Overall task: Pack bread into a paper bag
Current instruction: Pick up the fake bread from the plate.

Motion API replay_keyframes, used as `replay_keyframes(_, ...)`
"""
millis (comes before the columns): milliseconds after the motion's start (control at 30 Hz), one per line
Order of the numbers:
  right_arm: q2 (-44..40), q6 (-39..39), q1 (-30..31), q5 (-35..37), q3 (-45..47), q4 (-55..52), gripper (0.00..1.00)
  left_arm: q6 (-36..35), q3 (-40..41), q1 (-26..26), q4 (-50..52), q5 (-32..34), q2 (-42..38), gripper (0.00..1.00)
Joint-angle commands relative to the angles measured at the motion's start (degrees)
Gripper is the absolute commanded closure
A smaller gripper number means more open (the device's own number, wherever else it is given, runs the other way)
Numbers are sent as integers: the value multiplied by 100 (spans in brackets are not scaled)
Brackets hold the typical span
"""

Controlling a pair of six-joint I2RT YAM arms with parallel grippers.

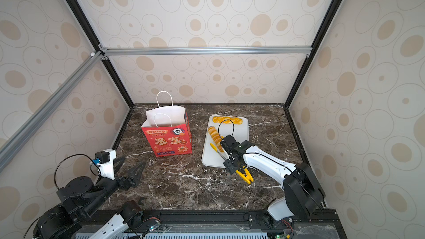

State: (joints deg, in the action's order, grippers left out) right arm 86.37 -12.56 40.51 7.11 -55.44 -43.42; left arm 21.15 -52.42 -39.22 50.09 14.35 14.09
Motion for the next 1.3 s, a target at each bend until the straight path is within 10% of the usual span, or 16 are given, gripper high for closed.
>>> replay_keyframes(0, 381, 208, -152, -418, -163, 110, 28, 61, -108, 15, 115, -11, -15, 2)
replay_keyframes(433, 1693, 210, -320, 37, -1421, -741, 30, 23, -67, 18, 111, -37, -169, 2)
replay_keyframes(700, 1857, 291, -446, 75, -1607, -989, 56, -13, -58, 13, 106, -62, -192, 2)
replay_keyframes(867, 1708, 377, -448, -71, -1612, -1076, 74, -18, -57, 18, 114, -56, -213, 2)
replay_keyframes(1267, 81, 583, -293, -82, -3157, -1851, 76, -32, -49, 18, 103, -75, -71, 1)
